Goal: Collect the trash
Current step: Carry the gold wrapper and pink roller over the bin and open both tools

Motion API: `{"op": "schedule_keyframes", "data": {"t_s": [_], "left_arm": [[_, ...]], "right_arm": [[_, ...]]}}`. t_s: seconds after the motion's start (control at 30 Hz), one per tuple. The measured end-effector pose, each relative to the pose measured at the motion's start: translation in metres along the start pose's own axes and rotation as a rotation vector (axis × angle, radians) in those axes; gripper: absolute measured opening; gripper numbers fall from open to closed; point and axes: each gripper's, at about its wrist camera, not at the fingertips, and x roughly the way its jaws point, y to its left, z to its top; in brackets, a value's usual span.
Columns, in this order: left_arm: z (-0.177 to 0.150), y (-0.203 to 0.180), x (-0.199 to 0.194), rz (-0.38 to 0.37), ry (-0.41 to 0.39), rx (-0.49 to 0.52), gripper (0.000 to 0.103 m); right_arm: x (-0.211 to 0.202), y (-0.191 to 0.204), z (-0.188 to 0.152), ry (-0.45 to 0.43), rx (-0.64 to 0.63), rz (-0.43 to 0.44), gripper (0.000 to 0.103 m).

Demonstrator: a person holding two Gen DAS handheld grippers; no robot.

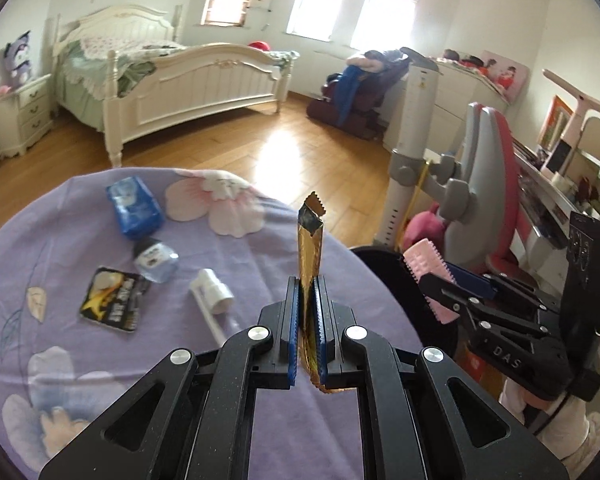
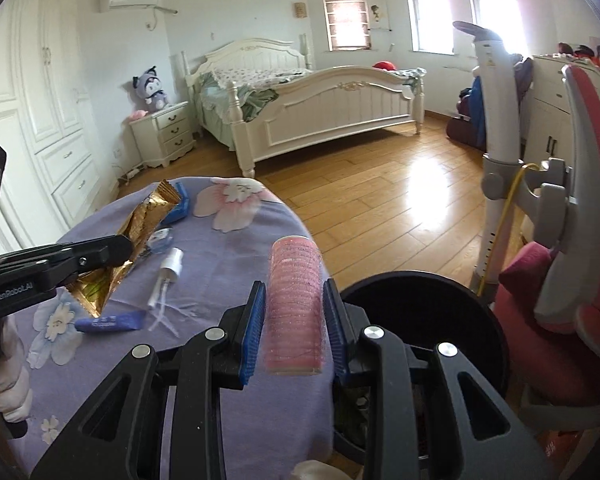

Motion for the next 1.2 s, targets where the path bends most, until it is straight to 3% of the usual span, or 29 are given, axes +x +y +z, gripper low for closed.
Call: {"op": "schedule_keyframes", "data": {"t_s": [0.27, 0.53, 1.17, 1.2], "left_arm": [[-0.004, -0.062, 0.047, -0.141, 0.070, 0.073, 0.008], [-0.007, -0.103, 0.081, -0.217, 0.129, 0.115, 0.008], [-0.006, -0.129, 0.122, -0.224, 0.200, 0.141, 0.008], [-0.005, -0.129, 0.122, -0.213, 0.197, 0.142, 0.013]], "right_arm": [[0.002, -0.052, -0.021, 0.017, 0.058, -0.121, 0.030], [0.004, -0.083, -0.039, 0.041, 0.094, -0.158, 0.030], [0.015, -0.114, -0.054, 0.087, 0.155, -0.181, 0.032], [0.015, -0.115, -0.054, 0.086, 0.156, -0.188, 0.033]]}}
